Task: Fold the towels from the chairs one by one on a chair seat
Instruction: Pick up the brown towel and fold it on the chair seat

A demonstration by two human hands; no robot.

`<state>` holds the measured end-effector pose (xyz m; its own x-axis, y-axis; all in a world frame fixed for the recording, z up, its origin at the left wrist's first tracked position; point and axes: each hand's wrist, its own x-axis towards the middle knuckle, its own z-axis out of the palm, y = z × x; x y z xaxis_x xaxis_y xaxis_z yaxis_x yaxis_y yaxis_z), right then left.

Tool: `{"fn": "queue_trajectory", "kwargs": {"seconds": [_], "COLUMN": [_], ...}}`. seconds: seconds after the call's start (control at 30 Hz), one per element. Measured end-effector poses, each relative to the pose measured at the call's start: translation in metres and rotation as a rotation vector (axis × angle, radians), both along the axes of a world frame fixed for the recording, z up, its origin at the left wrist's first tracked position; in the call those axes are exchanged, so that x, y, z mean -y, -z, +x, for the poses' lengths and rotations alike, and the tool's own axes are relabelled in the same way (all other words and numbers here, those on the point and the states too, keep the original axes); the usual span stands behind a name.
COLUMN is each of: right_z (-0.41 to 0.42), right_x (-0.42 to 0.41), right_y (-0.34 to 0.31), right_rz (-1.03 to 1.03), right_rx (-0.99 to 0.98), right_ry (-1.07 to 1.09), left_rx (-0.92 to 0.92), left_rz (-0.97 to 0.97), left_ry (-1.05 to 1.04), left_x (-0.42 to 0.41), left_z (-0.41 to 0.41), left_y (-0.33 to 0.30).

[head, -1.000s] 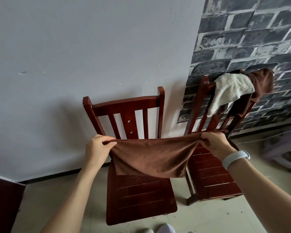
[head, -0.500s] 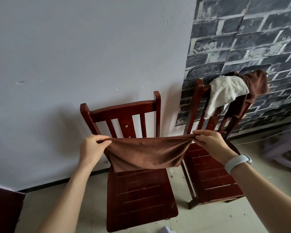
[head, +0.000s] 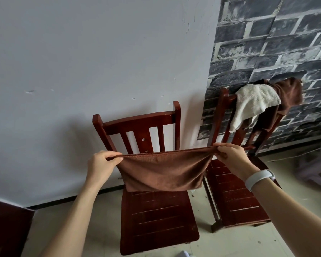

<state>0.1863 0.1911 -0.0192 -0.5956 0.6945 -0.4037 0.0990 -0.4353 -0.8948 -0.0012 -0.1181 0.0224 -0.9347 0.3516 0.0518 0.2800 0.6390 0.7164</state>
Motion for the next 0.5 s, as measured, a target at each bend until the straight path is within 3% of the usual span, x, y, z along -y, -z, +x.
{"fn": "queue_trajectory", "kwargs": {"seconds": [0.27, 0.5], "right_z": [0.006, 0.025], "right_x": [0.008, 0.016], "right_y": [0.021, 0.050], "right_rz": [-0.093, -0.095], "right_rx": [0.201, 0.424], "right_ry": [-0.083, -0.158], "left_rx": [0.083, 0.151], "left_rz": [-0.080, -0.091], "left_ry": [0.123, 0.045], "left_x": [0.014, 0.029], "left_z": [0.018, 0.042], "left_y": [0.022, 0.053]}}
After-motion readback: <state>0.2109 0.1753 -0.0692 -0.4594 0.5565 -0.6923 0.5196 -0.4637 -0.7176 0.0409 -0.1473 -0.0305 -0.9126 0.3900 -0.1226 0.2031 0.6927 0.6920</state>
